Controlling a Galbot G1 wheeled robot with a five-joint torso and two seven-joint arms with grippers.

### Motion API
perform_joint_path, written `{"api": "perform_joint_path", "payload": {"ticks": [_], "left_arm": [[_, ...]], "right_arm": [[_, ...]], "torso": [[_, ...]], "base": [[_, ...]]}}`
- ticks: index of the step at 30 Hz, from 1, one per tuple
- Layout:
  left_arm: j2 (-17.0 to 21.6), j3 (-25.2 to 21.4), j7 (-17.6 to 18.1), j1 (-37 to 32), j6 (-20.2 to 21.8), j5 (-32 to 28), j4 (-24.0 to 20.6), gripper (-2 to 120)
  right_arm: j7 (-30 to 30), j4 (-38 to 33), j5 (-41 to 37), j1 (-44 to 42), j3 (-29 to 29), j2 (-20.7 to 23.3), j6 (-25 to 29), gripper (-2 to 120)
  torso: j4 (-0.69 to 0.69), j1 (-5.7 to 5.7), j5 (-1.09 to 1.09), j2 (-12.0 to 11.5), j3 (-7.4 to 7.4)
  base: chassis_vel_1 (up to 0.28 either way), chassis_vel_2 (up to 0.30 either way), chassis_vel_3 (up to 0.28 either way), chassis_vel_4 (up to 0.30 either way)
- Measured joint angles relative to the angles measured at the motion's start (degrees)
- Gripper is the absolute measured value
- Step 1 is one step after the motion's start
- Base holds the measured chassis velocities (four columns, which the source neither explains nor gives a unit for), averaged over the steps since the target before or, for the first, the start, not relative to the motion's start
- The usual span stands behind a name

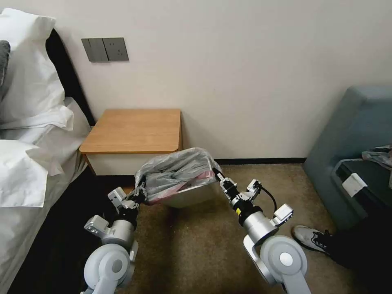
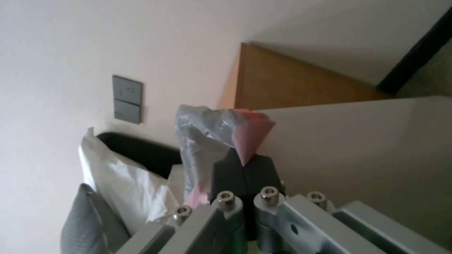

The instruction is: Pick up the garbage bag from the table and place it over the trash can.

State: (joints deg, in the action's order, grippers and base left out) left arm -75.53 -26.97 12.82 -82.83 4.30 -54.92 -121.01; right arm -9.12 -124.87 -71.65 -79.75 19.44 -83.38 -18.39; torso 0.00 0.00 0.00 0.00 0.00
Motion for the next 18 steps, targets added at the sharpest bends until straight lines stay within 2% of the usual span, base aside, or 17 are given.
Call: {"api": "perform_joint_path", "payload": {"ticks": [10, 18], "left_arm": [[0.25, -0.17, -0.90, -0.09, 0.00, -0.36, -0.19, 6], [0.33, -0.17, -1.56, -0.05, -0.03, -0.43, -0.27, 6]], "right_arm": [[0.38, 3.61, 0.77, 1.67, 0.81, 0.52, -0.10, 0], [3.42, 5.24, 3.36, 3.05, -0.11, 0.50, -1.07, 0]], "torso": [[0.00, 0.00, 0.00, 0.00, 0.00], [0.00, 0.00, 0.00, 0.00, 0.00]], "base": [[0.000, 0.000, 0.000, 0.000], [0.000, 0.000, 0.000, 0.000]]}}
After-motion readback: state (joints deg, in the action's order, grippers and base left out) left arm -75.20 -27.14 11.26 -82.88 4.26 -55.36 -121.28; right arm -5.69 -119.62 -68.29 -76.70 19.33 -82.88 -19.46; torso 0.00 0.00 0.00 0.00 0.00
